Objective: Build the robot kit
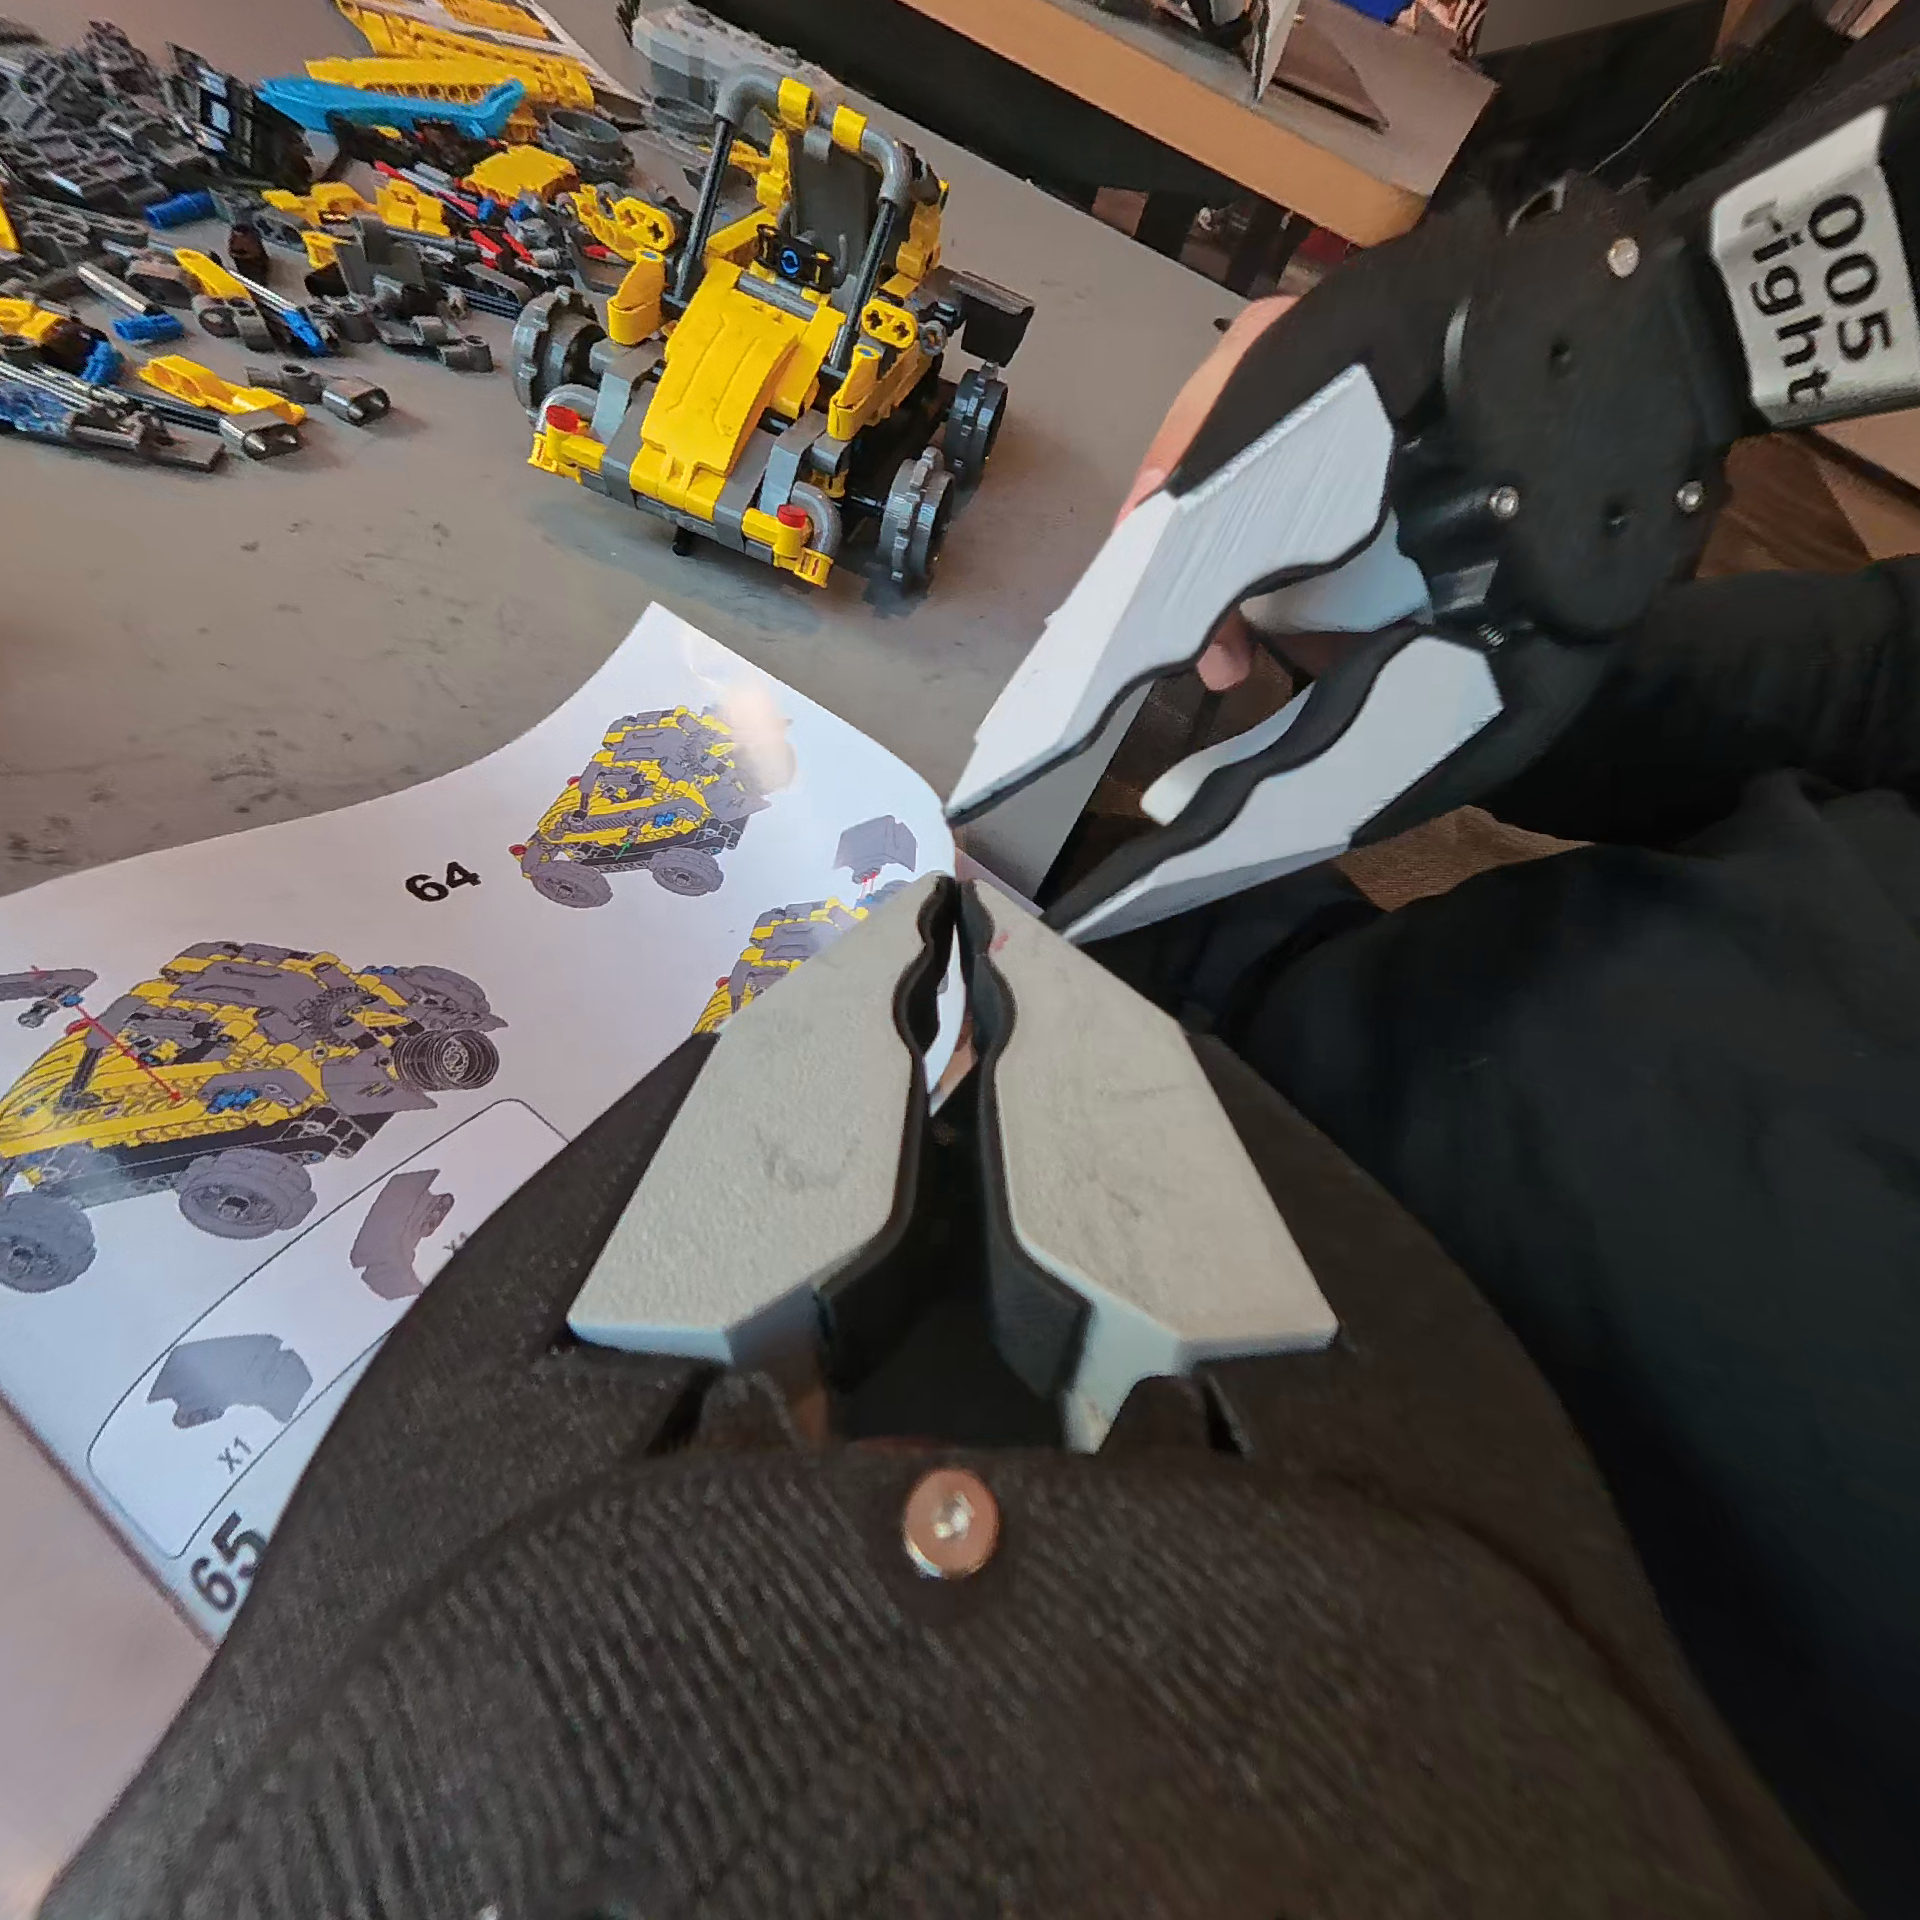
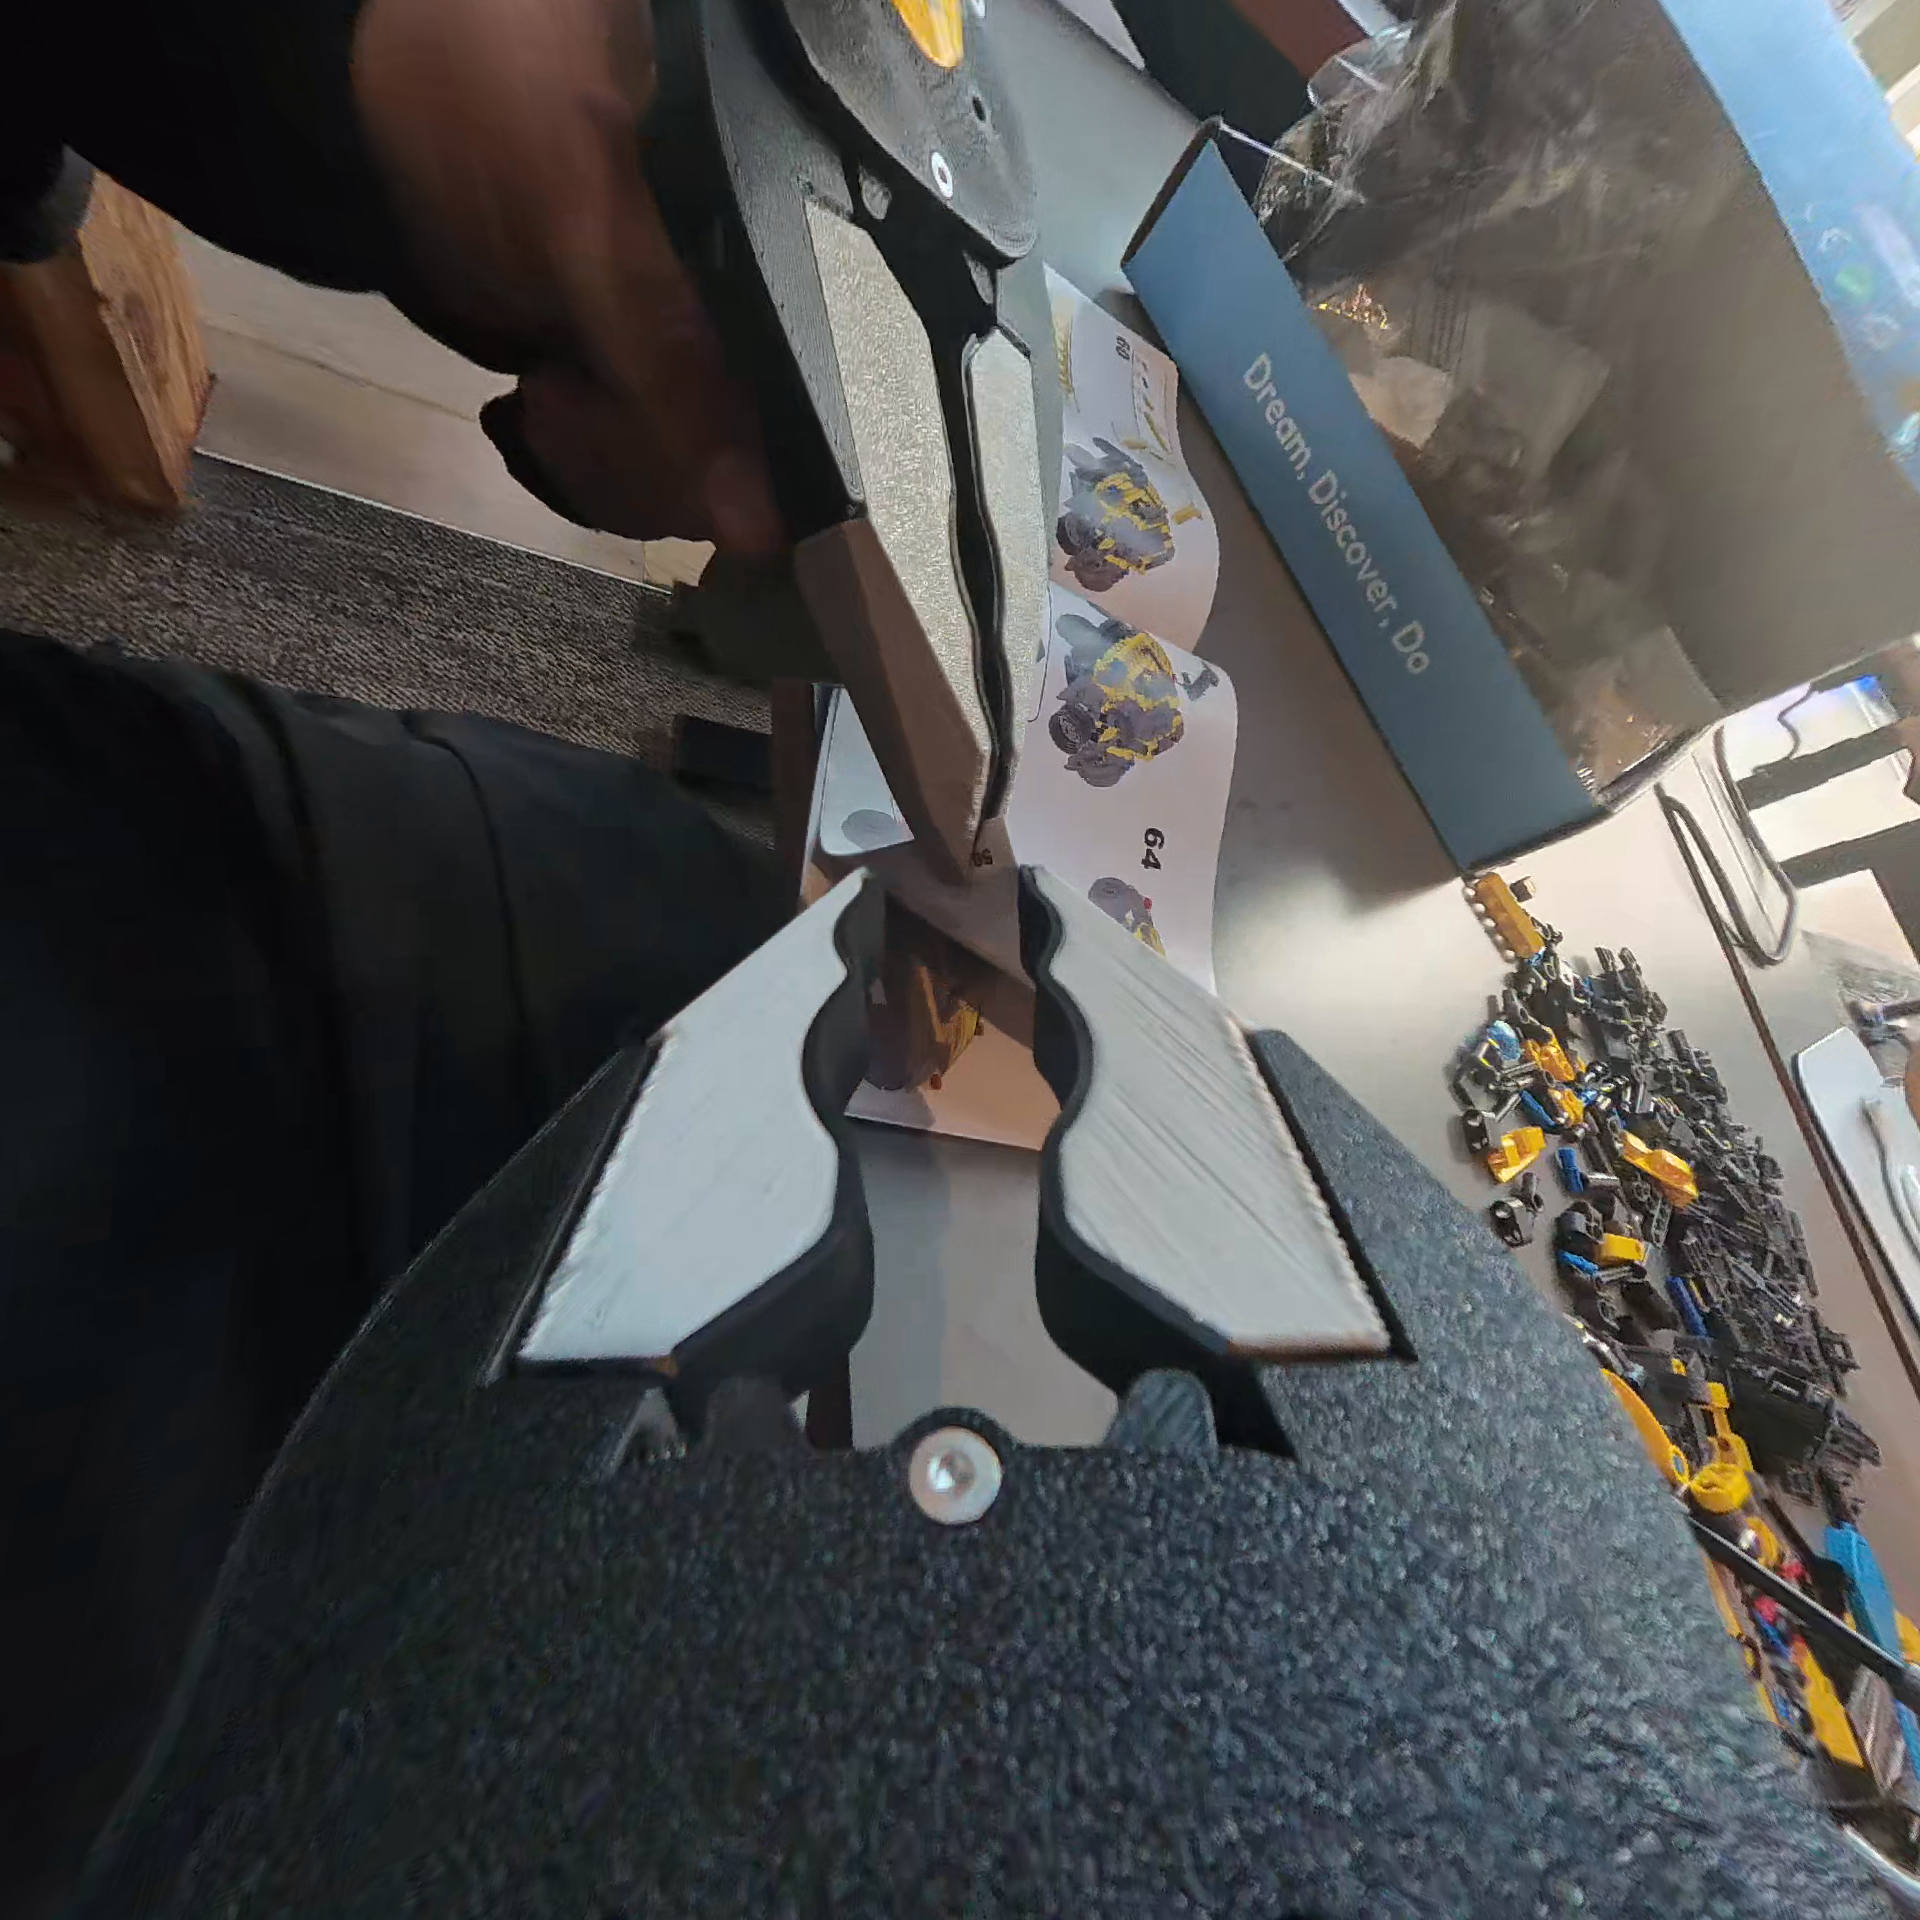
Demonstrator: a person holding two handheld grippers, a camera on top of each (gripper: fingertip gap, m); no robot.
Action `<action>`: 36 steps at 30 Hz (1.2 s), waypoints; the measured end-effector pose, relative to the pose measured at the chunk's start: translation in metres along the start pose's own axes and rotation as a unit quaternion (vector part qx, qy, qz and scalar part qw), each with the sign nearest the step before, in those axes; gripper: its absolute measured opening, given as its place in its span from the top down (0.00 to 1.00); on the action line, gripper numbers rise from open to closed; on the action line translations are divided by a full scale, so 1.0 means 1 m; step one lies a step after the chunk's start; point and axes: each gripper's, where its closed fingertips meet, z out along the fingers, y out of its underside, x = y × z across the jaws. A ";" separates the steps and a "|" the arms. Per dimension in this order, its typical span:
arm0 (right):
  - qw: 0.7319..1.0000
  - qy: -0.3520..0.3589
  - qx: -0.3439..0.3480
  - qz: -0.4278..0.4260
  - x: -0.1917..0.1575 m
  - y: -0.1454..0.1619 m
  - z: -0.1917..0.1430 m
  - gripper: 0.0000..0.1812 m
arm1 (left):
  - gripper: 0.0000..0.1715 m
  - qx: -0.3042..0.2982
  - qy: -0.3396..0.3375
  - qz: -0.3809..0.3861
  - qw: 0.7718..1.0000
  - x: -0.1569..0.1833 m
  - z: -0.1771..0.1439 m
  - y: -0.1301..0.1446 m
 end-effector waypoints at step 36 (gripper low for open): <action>0.998 -0.036 -0.024 -0.036 -0.019 0.010 0.008 0.87 | 1.00 -0.077 -0.034 0.118 0.989 0.010 0.009 0.016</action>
